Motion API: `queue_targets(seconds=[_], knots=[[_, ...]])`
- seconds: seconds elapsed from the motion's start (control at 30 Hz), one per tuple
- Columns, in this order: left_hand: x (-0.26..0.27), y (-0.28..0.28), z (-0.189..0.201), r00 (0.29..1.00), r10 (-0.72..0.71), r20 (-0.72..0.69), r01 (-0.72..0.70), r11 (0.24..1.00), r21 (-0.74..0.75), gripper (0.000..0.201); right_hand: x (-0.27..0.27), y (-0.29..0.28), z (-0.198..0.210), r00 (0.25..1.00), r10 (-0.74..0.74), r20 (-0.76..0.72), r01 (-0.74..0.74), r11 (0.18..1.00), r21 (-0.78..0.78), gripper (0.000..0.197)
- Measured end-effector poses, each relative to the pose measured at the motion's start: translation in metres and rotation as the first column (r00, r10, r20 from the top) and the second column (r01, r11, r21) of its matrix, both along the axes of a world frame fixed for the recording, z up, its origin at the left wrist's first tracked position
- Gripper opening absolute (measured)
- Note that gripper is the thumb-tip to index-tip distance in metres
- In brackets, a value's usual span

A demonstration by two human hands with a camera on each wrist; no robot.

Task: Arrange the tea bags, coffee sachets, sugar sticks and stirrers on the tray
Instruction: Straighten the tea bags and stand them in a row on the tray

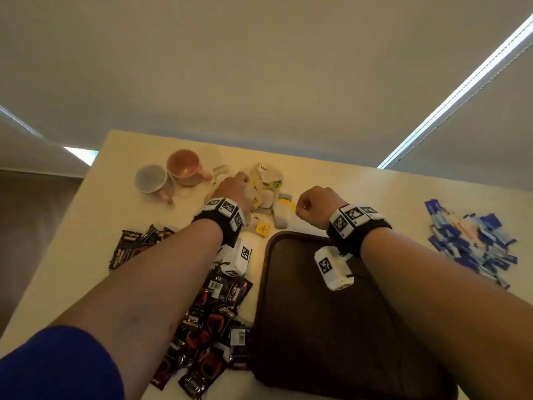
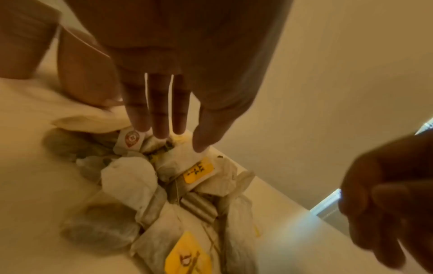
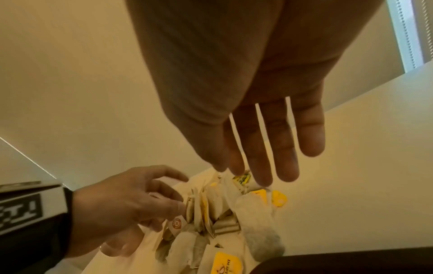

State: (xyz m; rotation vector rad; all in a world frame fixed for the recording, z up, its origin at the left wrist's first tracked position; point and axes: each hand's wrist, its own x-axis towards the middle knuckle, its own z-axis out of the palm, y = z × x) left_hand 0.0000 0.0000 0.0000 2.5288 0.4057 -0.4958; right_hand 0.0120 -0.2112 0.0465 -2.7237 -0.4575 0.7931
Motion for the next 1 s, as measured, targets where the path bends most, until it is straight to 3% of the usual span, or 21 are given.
queue_targets(seconds=[0.07, 0.13, 0.27, 0.57, 0.73, 0.9, 1.0], knots=[[0.009, -0.002, -0.005, 0.991, -0.113, -0.064, 0.116, 0.992, 0.044, 0.071, 0.007, 0.007, -0.008, 1.000, -0.003, -0.009, 0.003, 1.000, 0.009, 0.020], [0.013, -0.003, -0.013, 0.976, -0.196, -0.096, 0.203, 0.977, 0.062, 0.079, 0.012, 0.015, -0.015, 1.000, -0.005, -0.022, 0.005, 1.000, 0.006, 0.019], [0.020, -0.003, -0.030, 0.957, -0.272, -0.103, 0.281, 0.956, 0.082, 0.055, 0.023, 0.025, -0.029, 1.000, -0.018, -0.023, 0.018, 1.000, -0.006, 0.022], [0.018, 0.011, -0.022, 0.975, -0.219, -0.027, 0.221, 0.966, 0.134, 0.011, 0.026, 0.034, -0.041, 0.996, -0.058, -0.062, 0.059, 0.998, 0.013, 0.030], [0.009, 0.023, -0.004, 0.984, -0.170, 0.056, 0.164, 0.981, 0.099, 0.005, 0.021, 0.021, -0.037, 0.995, -0.081, -0.062, 0.082, 0.997, 0.012, 0.025], [0.000, 0.031, 0.022, 0.984, -0.165, 0.073, 0.160, 0.985, 0.071, 0.013, 0.011, 0.011, -0.029, 0.993, -0.111, -0.050, 0.115, 0.991, 0.065, 0.022], [-0.005, 0.029, 0.040, 0.977, -0.175, 0.119, 0.174, 0.985, 0.019, 0.021, 0.002, 0.011, -0.019, 0.990, -0.136, -0.034, 0.140, 0.974, 0.177, 0.027]])
